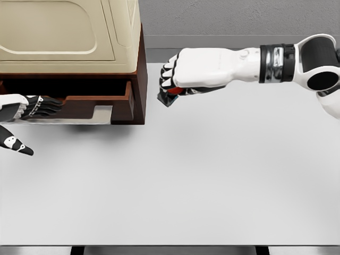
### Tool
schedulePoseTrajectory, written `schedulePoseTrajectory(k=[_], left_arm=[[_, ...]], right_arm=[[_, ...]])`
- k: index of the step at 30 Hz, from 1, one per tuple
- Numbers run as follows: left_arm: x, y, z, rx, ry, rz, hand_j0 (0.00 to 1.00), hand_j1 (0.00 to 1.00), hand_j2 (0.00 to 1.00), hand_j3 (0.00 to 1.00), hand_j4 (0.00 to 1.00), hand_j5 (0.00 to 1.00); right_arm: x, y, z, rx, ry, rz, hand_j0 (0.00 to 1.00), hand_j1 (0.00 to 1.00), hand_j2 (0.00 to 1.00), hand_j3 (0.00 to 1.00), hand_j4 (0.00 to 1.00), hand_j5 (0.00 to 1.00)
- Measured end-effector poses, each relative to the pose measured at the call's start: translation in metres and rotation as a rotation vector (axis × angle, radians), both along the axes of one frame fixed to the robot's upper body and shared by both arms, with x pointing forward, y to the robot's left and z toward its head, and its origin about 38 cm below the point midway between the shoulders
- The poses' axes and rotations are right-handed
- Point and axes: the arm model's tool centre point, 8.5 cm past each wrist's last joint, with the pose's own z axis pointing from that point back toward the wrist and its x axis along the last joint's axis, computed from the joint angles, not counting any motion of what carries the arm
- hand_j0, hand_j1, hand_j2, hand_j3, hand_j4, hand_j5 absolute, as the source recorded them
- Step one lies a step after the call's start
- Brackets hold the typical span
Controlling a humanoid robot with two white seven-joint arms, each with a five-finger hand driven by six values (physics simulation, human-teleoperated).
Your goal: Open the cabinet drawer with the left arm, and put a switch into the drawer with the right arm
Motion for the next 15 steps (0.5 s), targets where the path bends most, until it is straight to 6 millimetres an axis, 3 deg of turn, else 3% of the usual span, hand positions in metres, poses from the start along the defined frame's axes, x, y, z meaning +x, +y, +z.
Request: schedulePoseTrajectory(k=[7, 15], left_arm=[[0.002, -0.008, 0.001, -0.007, -0.063, -0.060, 1.00, 1.00, 1.00, 1.00, 1.00, 1.00], [-0.005, 0.012, 0.019, 0.045, -0.086, -0.029, 1.00, 1.00, 1.00, 1.00, 1.00, 1.00]], right_arm=[[-0.003, 0.010, 0.007, 0.012, -0.016, 0.027, 0.47, 0.47, 0.47, 0.47, 0.47, 0.47], [-0.006, 0.021, 0.012, 0.019, -0.026, 0.056, 0.47, 0.47, 0.47, 0.47, 0.47, 0.47]])
